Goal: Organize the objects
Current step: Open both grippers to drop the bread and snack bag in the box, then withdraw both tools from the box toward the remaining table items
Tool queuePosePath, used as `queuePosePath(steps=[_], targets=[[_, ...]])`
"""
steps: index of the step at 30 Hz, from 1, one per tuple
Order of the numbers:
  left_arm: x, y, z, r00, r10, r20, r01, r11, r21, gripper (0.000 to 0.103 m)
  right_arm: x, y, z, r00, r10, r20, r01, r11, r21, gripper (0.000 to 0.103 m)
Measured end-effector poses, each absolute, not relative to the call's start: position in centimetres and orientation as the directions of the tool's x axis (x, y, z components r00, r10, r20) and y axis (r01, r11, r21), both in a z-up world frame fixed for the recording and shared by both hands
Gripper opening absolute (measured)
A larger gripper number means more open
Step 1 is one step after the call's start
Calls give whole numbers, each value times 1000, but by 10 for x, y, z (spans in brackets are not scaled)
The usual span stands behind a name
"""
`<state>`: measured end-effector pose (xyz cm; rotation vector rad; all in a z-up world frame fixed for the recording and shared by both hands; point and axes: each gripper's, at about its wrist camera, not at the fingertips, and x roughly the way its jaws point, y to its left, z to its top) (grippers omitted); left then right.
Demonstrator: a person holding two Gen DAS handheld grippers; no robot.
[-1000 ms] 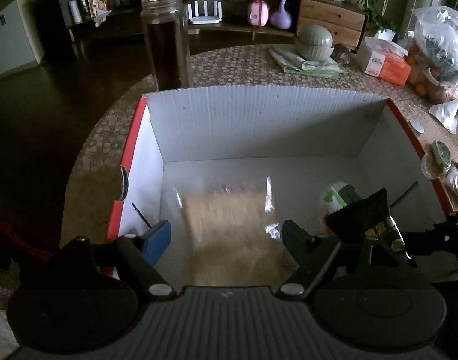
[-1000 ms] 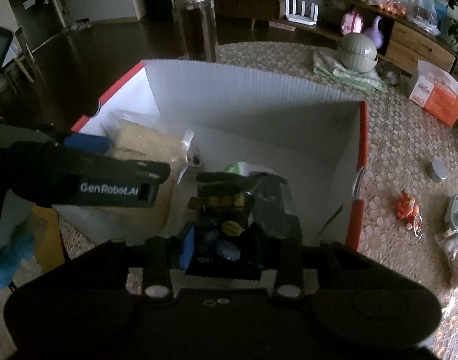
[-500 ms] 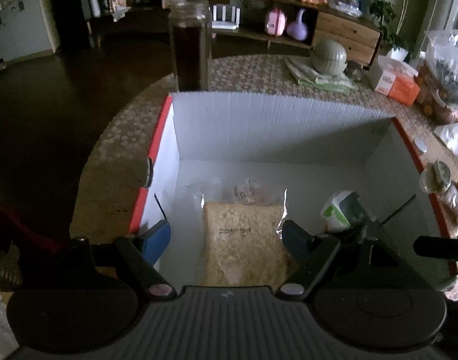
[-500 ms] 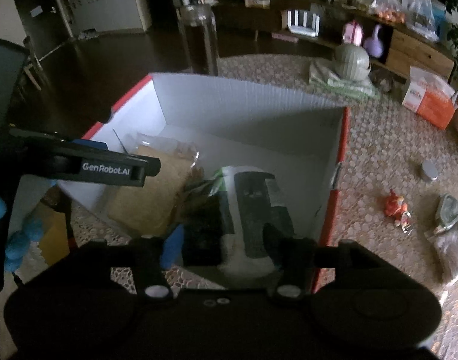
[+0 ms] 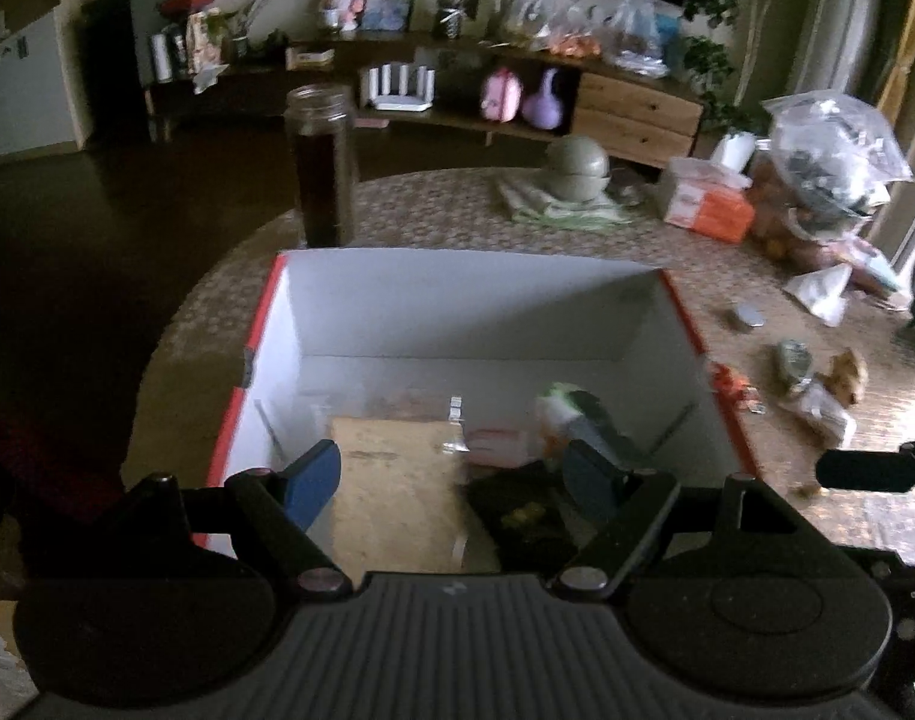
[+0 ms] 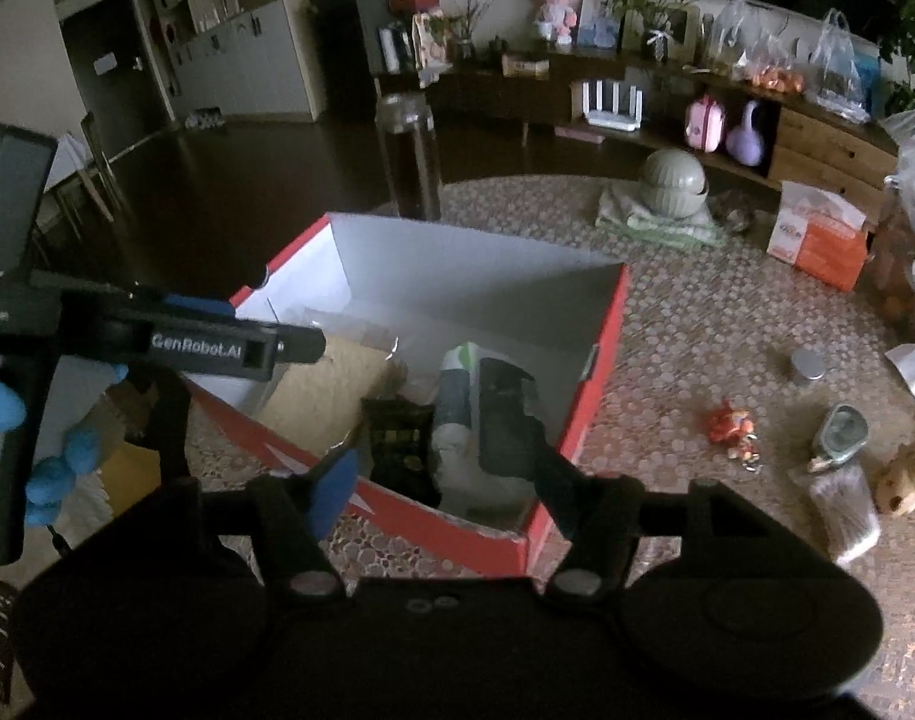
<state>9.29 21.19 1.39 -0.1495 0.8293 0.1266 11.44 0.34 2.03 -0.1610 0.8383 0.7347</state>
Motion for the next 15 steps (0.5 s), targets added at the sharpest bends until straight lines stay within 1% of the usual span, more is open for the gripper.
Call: queuePosePath(steps=[3, 5, 9, 13, 15], targets=[[87, 200, 19, 684, 33, -729, -151, 984, -97, 81, 112, -10, 26, 453, 540, -710, -644, 749, 159, 67], [83, 190, 23, 699, 32, -714, -135, 987, -88, 81, 110, -18, 27, 468, 539, -700, -637, 755, 155, 73], [79, 171, 27, 716, 23, -698, -104, 992, -74, 83, 108, -38, 26, 483, 540, -690, -628, 762, 158, 75], [76, 155, 25, 715, -11, -699, -77, 992, -95, 83, 108, -63, 22, 502, 534, -680, -608, 777, 161, 88], [77, 144, 22, 715, -27, -698, -54, 994, -94, 83, 108, -76, 18, 518, 527, -674, -597, 787, 156, 92]])
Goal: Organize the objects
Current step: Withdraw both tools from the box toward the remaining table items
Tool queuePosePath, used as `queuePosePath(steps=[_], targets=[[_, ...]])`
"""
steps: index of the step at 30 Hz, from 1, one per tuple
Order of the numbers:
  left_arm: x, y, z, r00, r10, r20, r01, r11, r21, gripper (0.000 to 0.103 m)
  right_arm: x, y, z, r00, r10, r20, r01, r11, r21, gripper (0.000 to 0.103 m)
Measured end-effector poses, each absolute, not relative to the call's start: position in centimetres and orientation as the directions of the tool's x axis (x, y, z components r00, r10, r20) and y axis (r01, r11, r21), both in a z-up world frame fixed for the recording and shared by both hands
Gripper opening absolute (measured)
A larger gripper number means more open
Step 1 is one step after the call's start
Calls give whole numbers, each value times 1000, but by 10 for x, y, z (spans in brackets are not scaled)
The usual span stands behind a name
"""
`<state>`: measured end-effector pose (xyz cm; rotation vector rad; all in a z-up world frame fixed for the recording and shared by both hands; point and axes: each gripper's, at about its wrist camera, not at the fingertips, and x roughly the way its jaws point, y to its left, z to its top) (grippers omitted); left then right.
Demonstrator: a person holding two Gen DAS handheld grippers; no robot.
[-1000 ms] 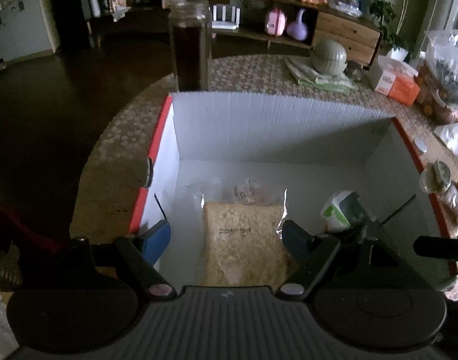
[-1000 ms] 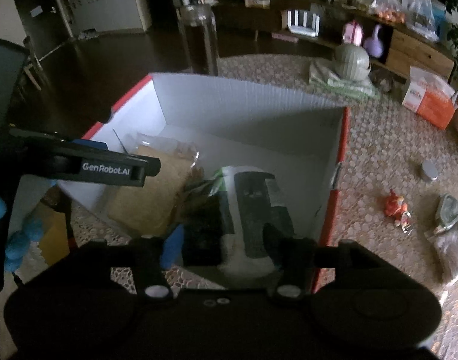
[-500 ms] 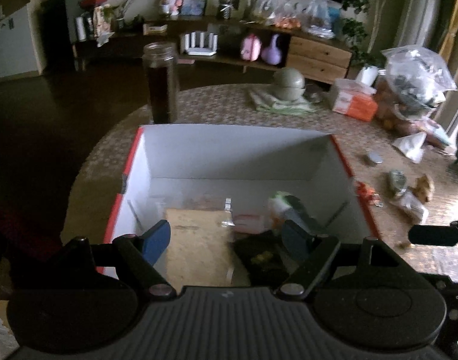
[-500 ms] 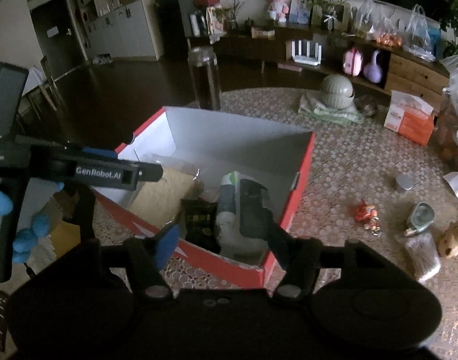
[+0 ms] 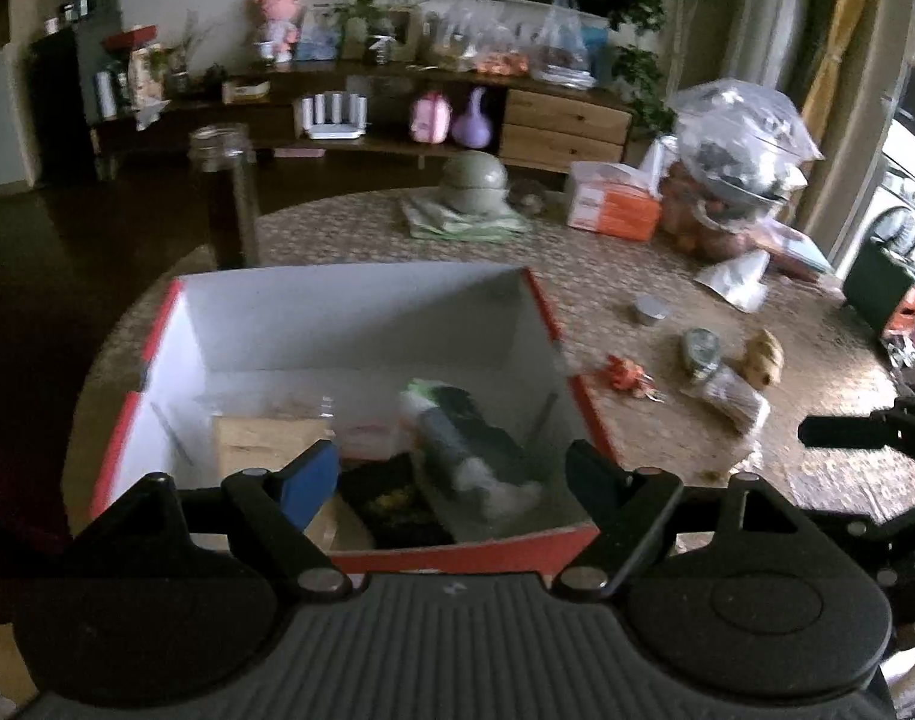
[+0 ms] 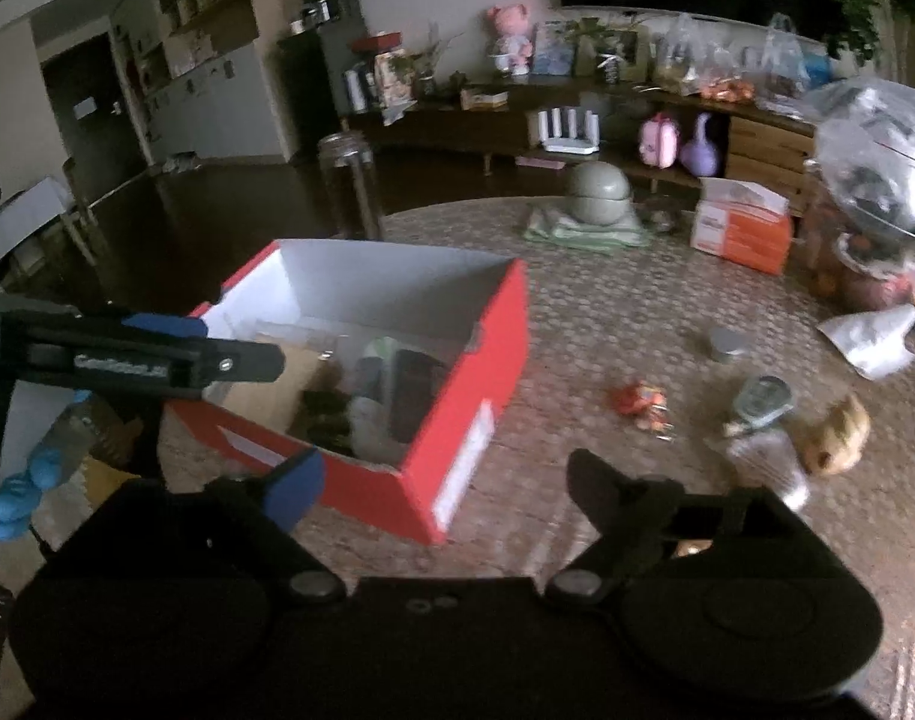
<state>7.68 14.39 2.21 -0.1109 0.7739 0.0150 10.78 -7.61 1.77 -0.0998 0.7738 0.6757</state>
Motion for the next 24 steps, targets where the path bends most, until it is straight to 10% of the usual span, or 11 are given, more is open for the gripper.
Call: queuePosePath(steps=[8, 24], targets=[[74, 100, 10, 734, -113, -670, 30, 990, -134, 102, 112, -135, -2, 583, 440, -683, -528, 844, 94, 101], [96, 5, -14, 717, -216, -663, 178, 976, -125, 103, 133, -235, -24, 637, 309, -706, -410, 912, 28, 102]])
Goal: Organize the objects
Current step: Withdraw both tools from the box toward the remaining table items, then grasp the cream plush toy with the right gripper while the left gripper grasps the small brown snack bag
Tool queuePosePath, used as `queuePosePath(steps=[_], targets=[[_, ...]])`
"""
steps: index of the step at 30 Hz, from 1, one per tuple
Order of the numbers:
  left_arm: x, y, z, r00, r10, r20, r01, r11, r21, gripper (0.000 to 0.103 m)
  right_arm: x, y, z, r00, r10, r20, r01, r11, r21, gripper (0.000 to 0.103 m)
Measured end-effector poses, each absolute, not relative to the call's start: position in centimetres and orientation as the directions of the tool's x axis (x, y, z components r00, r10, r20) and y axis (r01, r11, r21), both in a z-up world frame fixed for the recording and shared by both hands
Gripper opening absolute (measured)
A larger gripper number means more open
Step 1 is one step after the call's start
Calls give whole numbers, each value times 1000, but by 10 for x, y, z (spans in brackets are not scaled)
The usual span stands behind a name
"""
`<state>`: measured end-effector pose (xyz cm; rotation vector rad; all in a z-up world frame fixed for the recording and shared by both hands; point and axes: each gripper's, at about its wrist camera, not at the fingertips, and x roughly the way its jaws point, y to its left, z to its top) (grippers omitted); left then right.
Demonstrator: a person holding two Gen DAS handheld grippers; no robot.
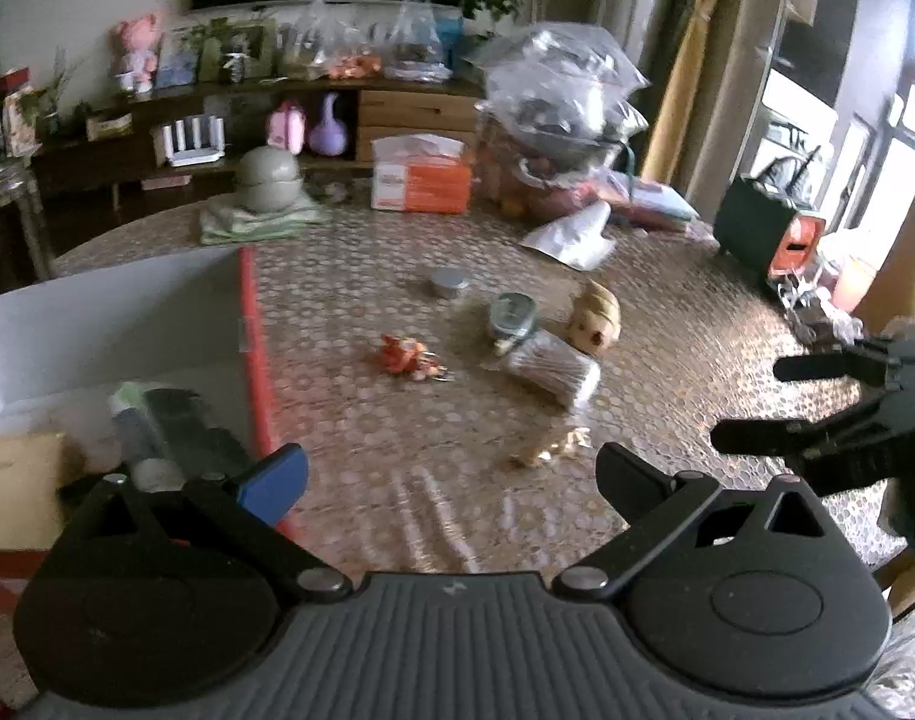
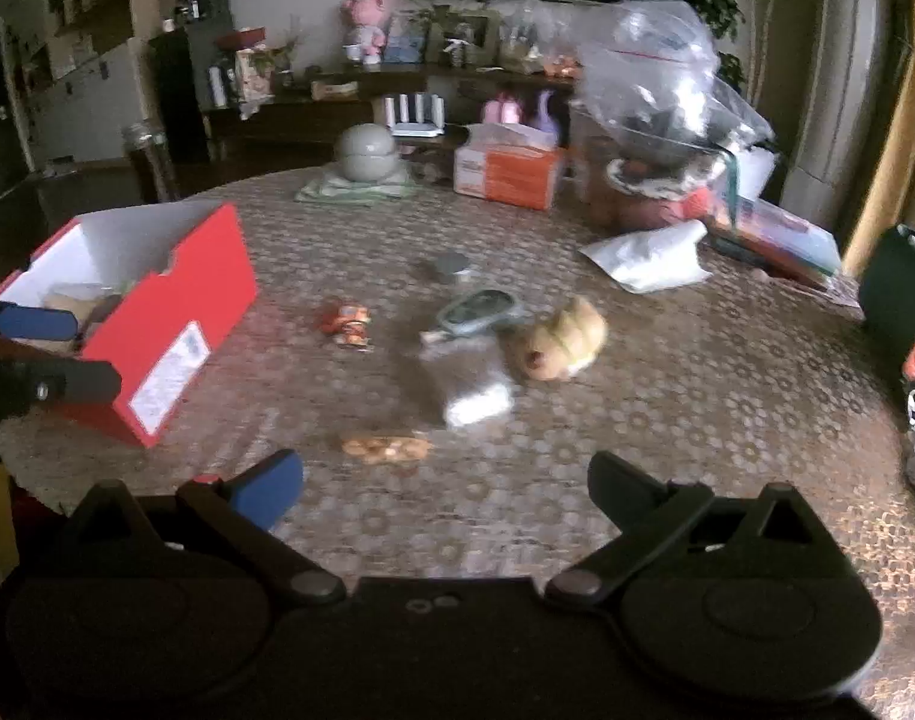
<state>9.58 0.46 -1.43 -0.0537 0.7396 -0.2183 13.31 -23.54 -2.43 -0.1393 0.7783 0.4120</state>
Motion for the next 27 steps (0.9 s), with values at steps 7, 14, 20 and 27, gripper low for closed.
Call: queuePosePath(steps=[7, 14, 20, 27], targets=[[119, -37, -38, 705, -214, -676, 228, 971, -71, 103, 171, -261, -31, 643, 249, -724, -353, 936, 9, 102], [150, -56, -68, 663, -214, -717, 235, 969, -71, 103, 224, -274, -45, 631, 207, -748, -274, 961, 35, 102], [169, -67, -84, 645, -247, -723, 268, 959, -88, 103, 269, -268, -61, 609, 180, -773, -206, 976, 66, 101], [183, -81, -99, 624, -254, -739, 311, 948, -64, 103, 305, -254, -80, 574, 175, -800, -153, 983, 105, 100]])
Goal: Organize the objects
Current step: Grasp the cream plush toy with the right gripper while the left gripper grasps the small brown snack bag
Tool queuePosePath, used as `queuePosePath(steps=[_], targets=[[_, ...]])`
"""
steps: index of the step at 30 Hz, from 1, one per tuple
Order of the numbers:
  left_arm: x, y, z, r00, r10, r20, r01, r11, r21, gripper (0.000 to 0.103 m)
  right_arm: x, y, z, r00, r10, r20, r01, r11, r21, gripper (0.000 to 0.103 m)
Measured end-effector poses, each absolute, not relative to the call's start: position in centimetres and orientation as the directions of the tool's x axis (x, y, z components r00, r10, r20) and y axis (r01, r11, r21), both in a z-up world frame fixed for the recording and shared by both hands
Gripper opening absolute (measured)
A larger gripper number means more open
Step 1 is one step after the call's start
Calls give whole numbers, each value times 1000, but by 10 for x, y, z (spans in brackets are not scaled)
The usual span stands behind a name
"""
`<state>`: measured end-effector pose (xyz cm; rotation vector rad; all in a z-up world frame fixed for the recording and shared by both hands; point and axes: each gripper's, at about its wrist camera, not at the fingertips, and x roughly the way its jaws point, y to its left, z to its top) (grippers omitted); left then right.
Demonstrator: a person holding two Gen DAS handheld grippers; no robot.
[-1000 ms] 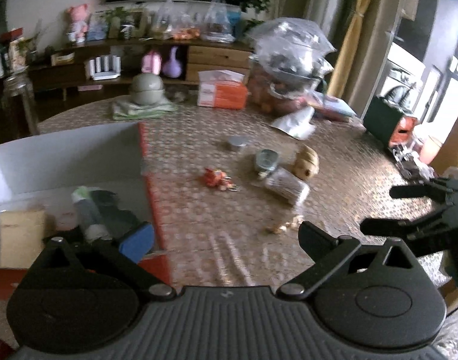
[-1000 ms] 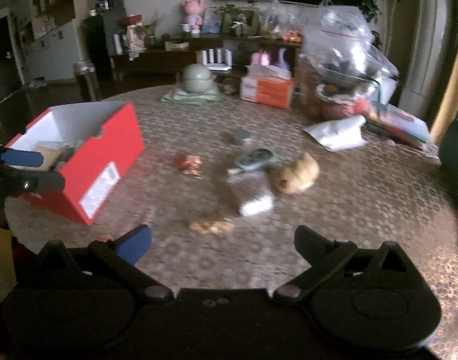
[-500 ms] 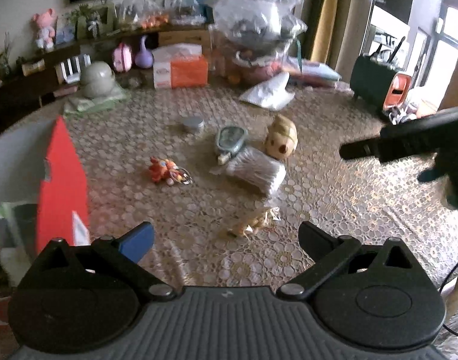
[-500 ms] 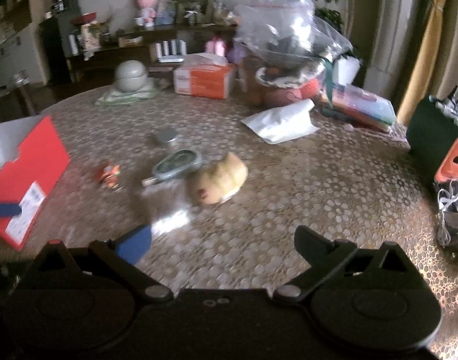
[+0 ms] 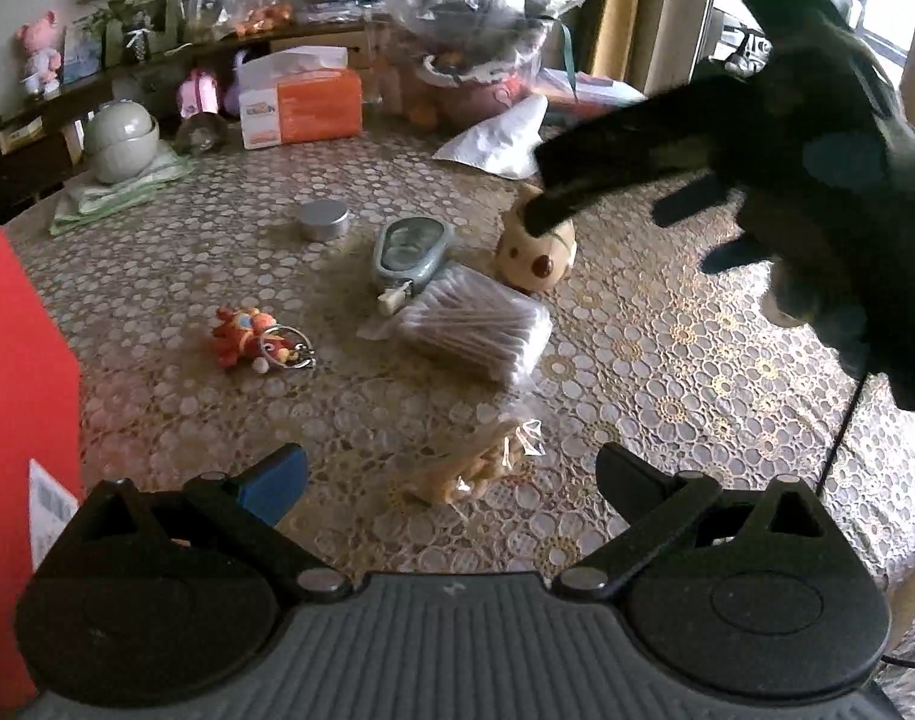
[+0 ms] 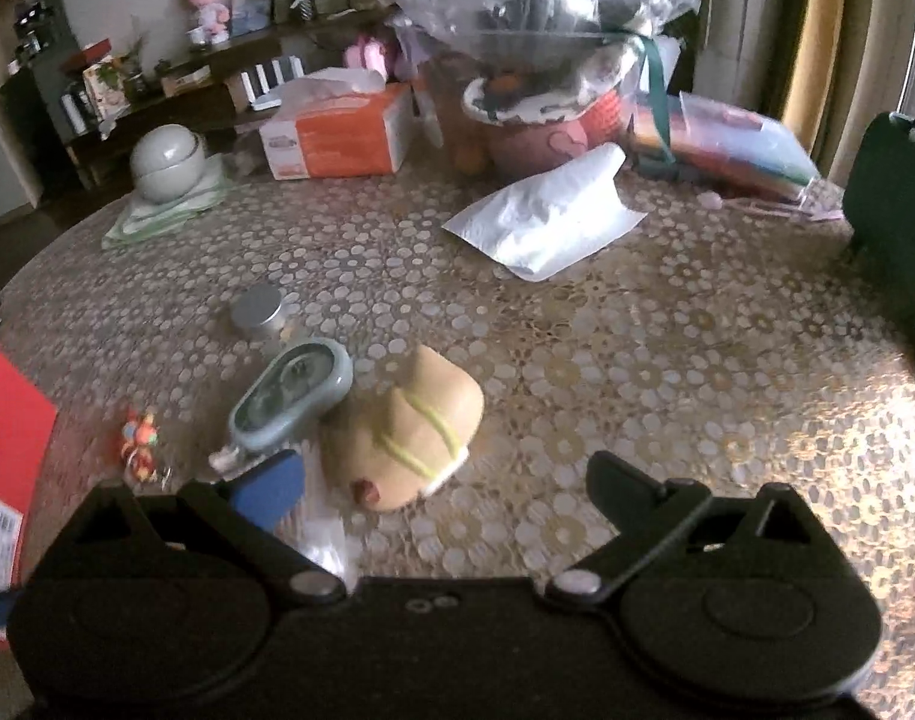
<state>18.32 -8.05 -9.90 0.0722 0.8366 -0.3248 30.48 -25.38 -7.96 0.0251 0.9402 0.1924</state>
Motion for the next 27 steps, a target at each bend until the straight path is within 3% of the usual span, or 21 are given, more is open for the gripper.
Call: queuePosePath(steps=[9, 11, 13, 17, 22, 27], targets=[[199, -85, -117, 585, -283, -760, 347, 934, -82, 101, 328, -239, -102, 529, 165, -832, -127, 985, 115, 94], [199, -90, -119, 589, -269, -762, 357, 932, -53, 92, 330, -241, -107, 516, 189, -836, -124, 982, 145, 89], [199, -94, -119, 586, -269, -764, 378, 925, -35, 75, 331, -241, -111, 507, 205, -838, -122, 979, 166, 85], [198, -102, -120, 591, -251, -766, 397, 918, 6, 62, 330, -241, -115, 499, 213, -840, -116, 977, 178, 75], [193, -108, -117, 604, -233, -762, 412, 910, 49, 40, 328, -240, -115, 500, 210, -840, -116, 978, 175, 65], [189, -117, -114, 622, -186, -761, 409, 905, 114, 29, 322, -239, -111, 510, 206, -835, -117, 979, 170, 54]])
